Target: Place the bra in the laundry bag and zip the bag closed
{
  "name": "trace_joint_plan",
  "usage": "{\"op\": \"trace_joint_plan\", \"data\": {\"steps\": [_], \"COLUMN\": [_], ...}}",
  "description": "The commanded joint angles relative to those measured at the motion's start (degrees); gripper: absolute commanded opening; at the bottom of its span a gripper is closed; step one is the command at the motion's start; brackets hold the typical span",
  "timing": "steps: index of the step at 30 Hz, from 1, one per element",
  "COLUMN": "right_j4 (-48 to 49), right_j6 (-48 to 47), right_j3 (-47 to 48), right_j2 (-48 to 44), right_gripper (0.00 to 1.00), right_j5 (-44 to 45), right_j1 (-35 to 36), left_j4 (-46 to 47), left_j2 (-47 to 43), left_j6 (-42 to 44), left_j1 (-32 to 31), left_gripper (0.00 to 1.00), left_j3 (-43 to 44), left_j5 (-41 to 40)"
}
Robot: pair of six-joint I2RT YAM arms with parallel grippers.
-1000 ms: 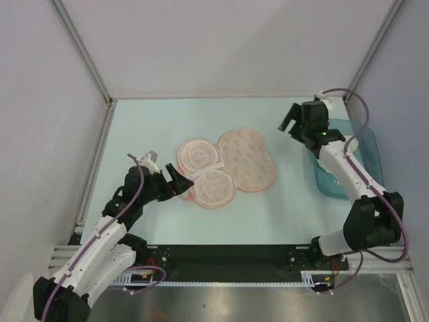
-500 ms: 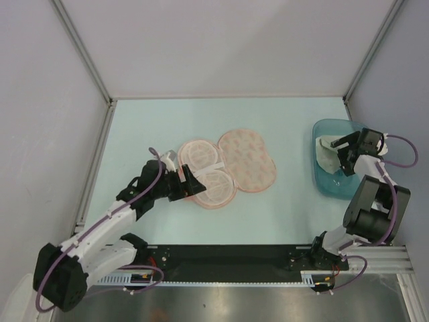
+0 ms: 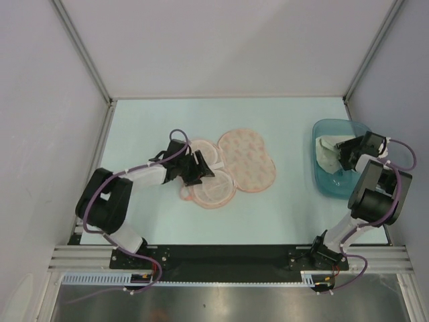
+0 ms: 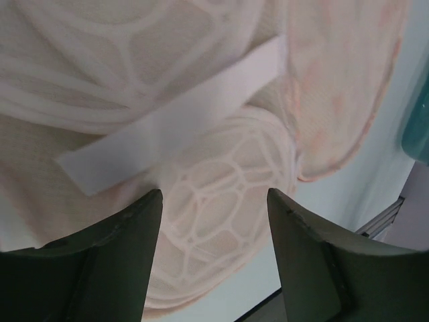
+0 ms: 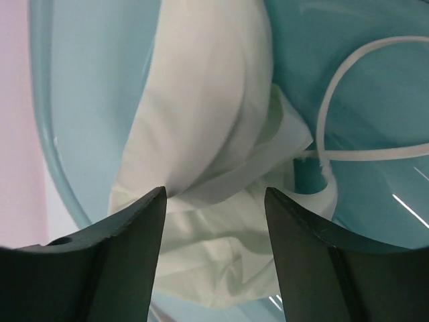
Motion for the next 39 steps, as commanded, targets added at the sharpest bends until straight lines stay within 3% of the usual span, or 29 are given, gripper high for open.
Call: {"op": "trace_joint_plan", "data": {"steps": [1, 2, 9, 13, 16, 21, 22, 26, 31, 39], "right_j4": [2.74, 2.57, 0.2, -0.24, -0.68, -5.16, -6.21, -11.65, -19.47, -32.13], "right_j6": [1.01, 1.18, 2.15, 1.8, 1.54, -0.74, -1.18, -4.34, -9.27, -15.51], "right_j3": [2.95, 3.39, 4.27, 4.71, 5.06, 6.2, 6.55, 8.48, 10.68, 19.71], "right_j2": [2.74, 3.53, 4.33, 4.06, 3.8, 1.52, 0.12, -4.97, -15.43, -35.29], "right_gripper": [0.65, 0.61, 0.59, 0.55, 0.45, 0.21, 0.21, 0.01, 0.0, 0.0], "right_j5": [-1.52, -1.61, 1.28, 1.73, 2.17, 4.8, 5.5, 7.88, 12.97, 17.63], "right_j1": [-0.28, -0.28, -0.28, -0.28, -0.28, -0.28, -0.28, -0.2, 1.03, 6.47], "left_j4": [3.09, 3.19, -4.7, -11.3, -13.68, -17.62, -17.55, -16.76, -15.88, -15.97], "left_j2": [4.3, 4.75, 2.39, -0.95, -4.03, -11.4, -12.29, -14.93, -19.05, -26.0], "left_j6": [-3.9, -4.17, -1.45, 4.96, 7.16, 13.13, 13.75, 15.34, 12.71, 9.37], "left_j1": [7.26, 8.58, 20.18, 20.72, 20.55, 13.61, 12.47, 5.8, -2.11, -6.52], "left_gripper": [0.71, 0.72, 0.78, 0.81, 0.81, 0.83, 0.83, 0.8, 0.79, 0.79], "left_j3": [-0.09, -1.31, -2.47, 2.88, 5.95, 9.57, 10.01, 9.58, 6.94, 4.92], "left_j5": [2.79, 3.15, -4.3, -13.79, -16.62, -28.71, -28.75, -23.92, -22.68, -19.26]}}
